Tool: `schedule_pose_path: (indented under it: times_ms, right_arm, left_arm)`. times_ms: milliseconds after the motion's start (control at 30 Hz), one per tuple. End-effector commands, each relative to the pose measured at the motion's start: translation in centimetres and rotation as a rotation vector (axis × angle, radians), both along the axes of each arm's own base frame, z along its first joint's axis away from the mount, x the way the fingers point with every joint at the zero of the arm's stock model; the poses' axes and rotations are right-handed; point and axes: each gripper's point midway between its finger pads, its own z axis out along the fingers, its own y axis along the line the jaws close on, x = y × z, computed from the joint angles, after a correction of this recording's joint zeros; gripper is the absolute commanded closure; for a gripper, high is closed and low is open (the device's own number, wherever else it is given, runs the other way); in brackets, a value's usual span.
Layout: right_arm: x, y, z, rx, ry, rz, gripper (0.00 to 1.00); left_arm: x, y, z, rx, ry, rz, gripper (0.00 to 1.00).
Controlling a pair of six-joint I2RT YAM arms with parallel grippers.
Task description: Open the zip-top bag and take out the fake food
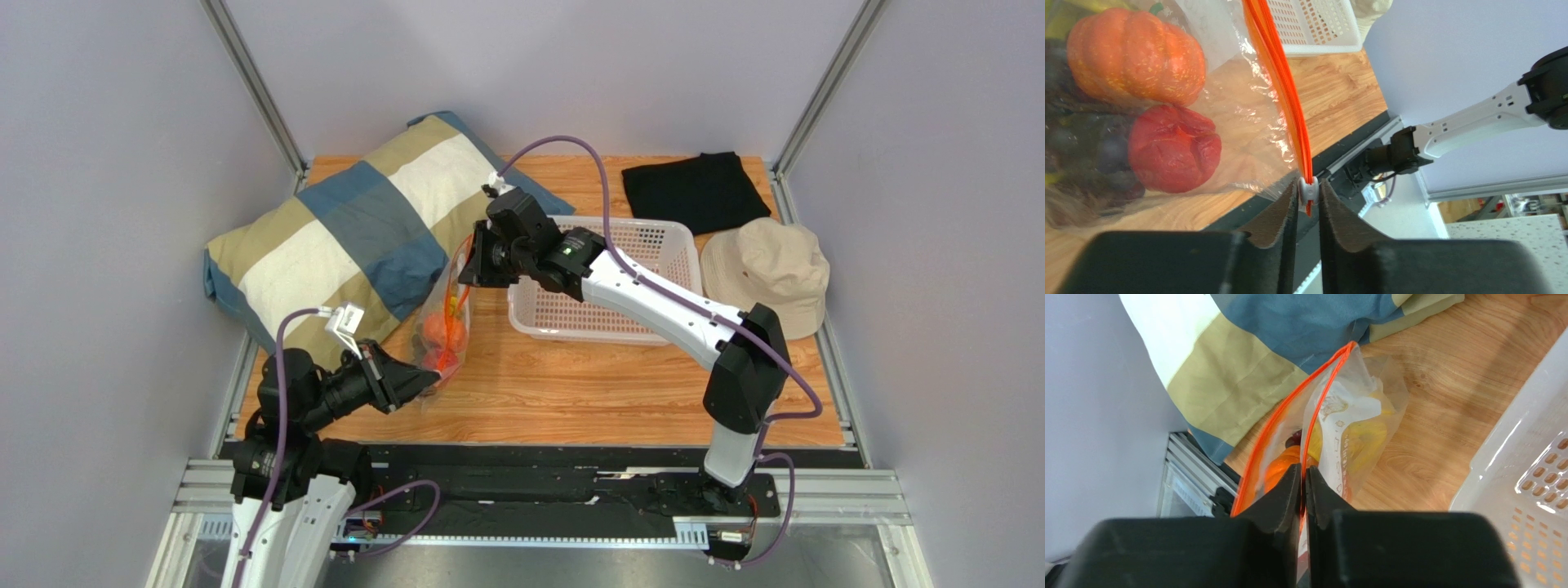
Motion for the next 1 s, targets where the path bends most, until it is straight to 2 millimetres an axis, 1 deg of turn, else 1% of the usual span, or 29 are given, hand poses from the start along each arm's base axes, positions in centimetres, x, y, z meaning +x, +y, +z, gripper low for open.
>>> schedule_pose_path:
  times_ms: [0, 33, 67, 100, 133, 167, 200, 233, 267, 333, 367, 400, 533, 567, 600, 733, 867, 933, 967]
  right_arm:
    - [-0.2, 1.5, 2.6, 0.079, -0.064, 0.075, 1.00]
    - [-0.7, 1.9, 3.1, 0.098, -0.069, 0.115, 1.00]
    - [-0.9, 2.1, 3.3, 0.102, -0.073, 0.133, 1.00]
    - [-1.3, 2.4, 3.4, 0.100, -0.084, 0.161, 1.00]
    - [-1.7, 2.6, 3.9, 0.114, -0.094, 0.185, 1.00]
    - [-1.9, 2.6, 4.0, 0.116, -0.098, 0.194, 1.00]
    - [-2.2, 2.8, 4.2, 0.121, -0.103, 0.203, 1.00]
    - [-2.5, 2.9, 4.4, 0.126, -0.104, 0.219, 1.00]
    - [-2.6, 2.9, 4.6, 0.129, -0.103, 0.224, 1.00]
    - [-2.7, 2.9, 4.8, 0.129, -0.105, 0.223, 1.00]
    - [-2.7, 2.9, 4.9, 0.133, -0.104, 0.223, 1.00]
    - [-2.7, 2.8, 5.0, 0.134, -0.105, 0.220, 1.00]
    - [-2.9, 3.0, 5.4, 0.154, -0.101, 0.228, 1.00]
    - [-3.0, 3.1, 5.6, 0.160, -0.103, 0.231, 1.00]
    - [-3.1, 3.2, 5.6, 0.160, -0.100, 0.232, 1.00]
    - [-3.2, 3.1, 6.0, 0.168, -0.101, 0.236, 1.00]
    - [-3.3, 3.1, 6.5, 0.176, -0.108, 0.235, 1.00]
    - [-3.2, 3.0, 6.5, 0.166, -0.113, 0.236, 1.00]
    - [-3.2, 2.9, 6.6, 0.163, -0.118, 0.238, 1.00]
  left_arm:
    - [0.3, 0.3, 2.4, 0.002, -0.092, 0.018, 0.42]
    - [1.0, 0.9, 3.3, 0.014, -0.122, 0.073, 0.31]
    - [2.0, 1.1, 3.4, 0.032, -0.112, 0.101, 0.23]
    - [2.9, 1.5, 3.4, 0.063, -0.122, 0.123, 0.18]
    - [3.9, 2.1, 4.0, 0.093, -0.130, 0.170, 0.18]
    - [5.4, 2.1, 3.2, 0.132, -0.074, 0.168, 0.18]
    - [6.0, 2.1, 3.1, 0.170, -0.077, 0.149, 0.18]
    - [6.6, 1.9, 3.9, 0.175, -0.083, 0.138, 0.18]
    - [7.7, 1.7, 3.2, 0.190, -0.046, 0.128, 0.18]
    - [8.8, 1.7, 3.5, 0.205, -0.059, 0.132, 0.18]
    - [9.2, 1.6, 3.2, 0.212, -0.048, 0.131, 0.19]
    - [9.6, 1.6, 3.5, 0.210, -0.062, 0.132, 0.20]
    - [10.5, 1.7, 2.7, 0.223, -0.045, 0.146, 0.23]
    - [10.8, 1.7, 2.3, 0.229, -0.027, 0.145, 0.23]
    - [11.0, 1.6, 2.4, 0.227, -0.030, 0.144, 0.24]
    - [11.7, 1.2, 2.0, 0.220, -0.020, 0.131, 0.25]
    - [12.6, 0.8, 0.6, 0.232, 0.019, 0.118, 0.22]
    - [13.0, 1.3, -0.3, 0.258, 0.040, 0.150, 0.22]
    - [13.1, 1.5, -0.6, 0.271, 0.045, 0.159, 0.28]
